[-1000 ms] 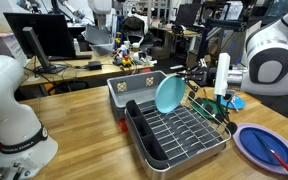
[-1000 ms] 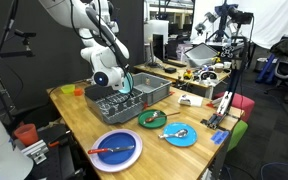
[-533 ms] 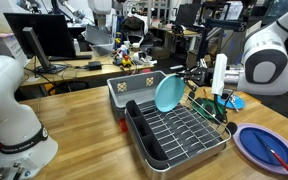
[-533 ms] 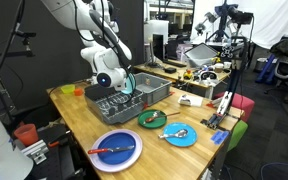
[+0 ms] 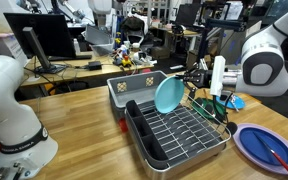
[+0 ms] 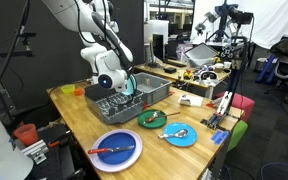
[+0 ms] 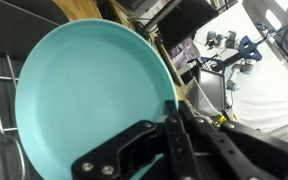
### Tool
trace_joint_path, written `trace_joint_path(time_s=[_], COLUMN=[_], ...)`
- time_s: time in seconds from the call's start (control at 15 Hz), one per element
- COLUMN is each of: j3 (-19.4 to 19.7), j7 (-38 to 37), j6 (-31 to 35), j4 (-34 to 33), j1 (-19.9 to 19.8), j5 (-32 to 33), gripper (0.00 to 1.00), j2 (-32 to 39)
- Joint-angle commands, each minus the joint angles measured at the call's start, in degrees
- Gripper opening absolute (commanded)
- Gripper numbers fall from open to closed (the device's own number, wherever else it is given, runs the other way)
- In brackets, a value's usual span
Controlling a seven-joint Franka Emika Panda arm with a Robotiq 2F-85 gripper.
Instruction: Put the light blue plate on the dish drainer
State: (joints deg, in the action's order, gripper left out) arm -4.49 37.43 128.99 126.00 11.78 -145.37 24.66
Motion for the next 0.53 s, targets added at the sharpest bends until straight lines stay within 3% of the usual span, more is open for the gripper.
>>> trace_joint_path(time_s=[0.0,0.47], j3=[1.06,1.30], j7=[-2.68,-5.17], j6=[1.56,2.10], j4=[-0.96,-0.38], j1=[0.98,1.11], j5=[0.97,2.29], gripper=[0.02,0.02], j2=[0.71,0.66])
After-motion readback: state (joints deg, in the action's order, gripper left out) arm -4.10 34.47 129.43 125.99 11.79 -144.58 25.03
